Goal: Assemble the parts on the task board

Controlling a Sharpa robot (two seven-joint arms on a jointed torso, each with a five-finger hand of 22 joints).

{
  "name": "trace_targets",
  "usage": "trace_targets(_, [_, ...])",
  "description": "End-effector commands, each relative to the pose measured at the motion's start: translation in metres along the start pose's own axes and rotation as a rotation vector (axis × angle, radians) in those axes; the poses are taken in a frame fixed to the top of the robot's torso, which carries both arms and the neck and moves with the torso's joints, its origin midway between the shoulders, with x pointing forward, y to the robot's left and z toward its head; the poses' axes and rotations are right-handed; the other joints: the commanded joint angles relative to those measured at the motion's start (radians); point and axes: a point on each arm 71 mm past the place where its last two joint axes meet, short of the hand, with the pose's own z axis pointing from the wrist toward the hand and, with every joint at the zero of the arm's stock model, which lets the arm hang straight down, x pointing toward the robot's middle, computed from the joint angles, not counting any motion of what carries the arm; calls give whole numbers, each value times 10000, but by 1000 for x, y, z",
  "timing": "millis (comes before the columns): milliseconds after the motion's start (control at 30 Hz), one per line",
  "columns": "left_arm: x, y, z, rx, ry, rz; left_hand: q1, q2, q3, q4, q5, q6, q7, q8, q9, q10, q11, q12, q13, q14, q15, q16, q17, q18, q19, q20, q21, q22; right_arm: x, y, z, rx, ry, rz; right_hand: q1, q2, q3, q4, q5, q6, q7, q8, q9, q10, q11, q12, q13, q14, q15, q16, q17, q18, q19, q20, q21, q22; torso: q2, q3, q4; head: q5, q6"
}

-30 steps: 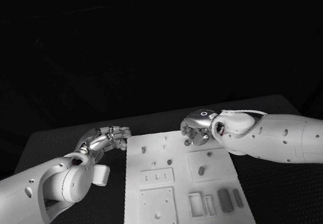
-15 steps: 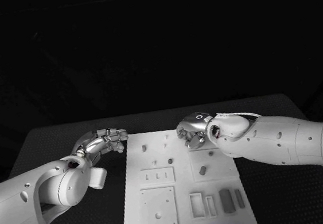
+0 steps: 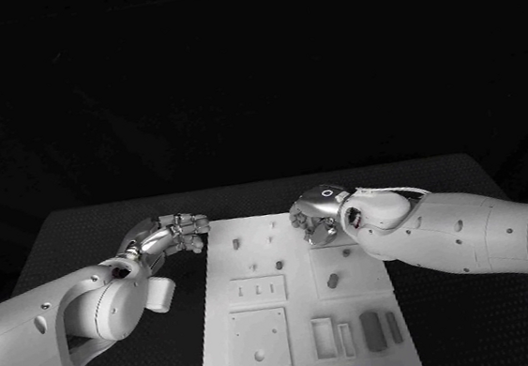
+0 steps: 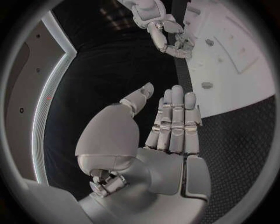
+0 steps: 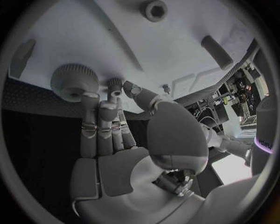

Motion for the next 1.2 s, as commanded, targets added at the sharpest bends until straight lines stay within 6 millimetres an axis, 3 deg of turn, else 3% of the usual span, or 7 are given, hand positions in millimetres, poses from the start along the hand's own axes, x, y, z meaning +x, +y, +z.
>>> trace_targets(33, [2, -1, 0, 74, 200, -13, -115, -26, 11, -50, 20, -34, 65, -60, 13, -26, 57, -61, 17, -65, -7, -49, -4, 126, -75, 18, 55, 112, 4, -1, -2, 26, 56, -193, 25, -143, 59, 11, -67, -54, 10, -36, -11, -231, 62, -37, -64, -22, 102, 66, -20, 388, -58, 7, 66, 219, 41, 10, -3, 3, 29])
trace_targets(433, [0, -1, 0, 63, 162, -9, -142, -36, 22, -69, 12, -40, 67, -66, 19, -31, 58, -73, 20, -70, -4, -61, -2, 128, -85, 21, 58, 110, 2, -4, -9, -4, -134, -108, -18, -404, 26, 57, -64, -142, -1, -109, -37, -542, 154, -15, -131, -71, 190, 125, -83, 388, -74, 5, 124, 204, 99, 21, -10, -20, 90])
trace_targets(1200, [-4, -1, -1, 41, 77, 9, -150, -44, 40, -95, 10, -40, 66, -69, 27, -30, 55, -82, 25, -69, -4, -70, 1, 132, -91, 22, 63, 110, 1, -10, -17, -50, -286, -6, 190, -353, 236, 138, -71, 51, -62, -26, 1, -206, 42, 136, -15, -93, 85, 206, -160, 388, -68, -13, 203, 201, 157, 21, -4, -40, 166])
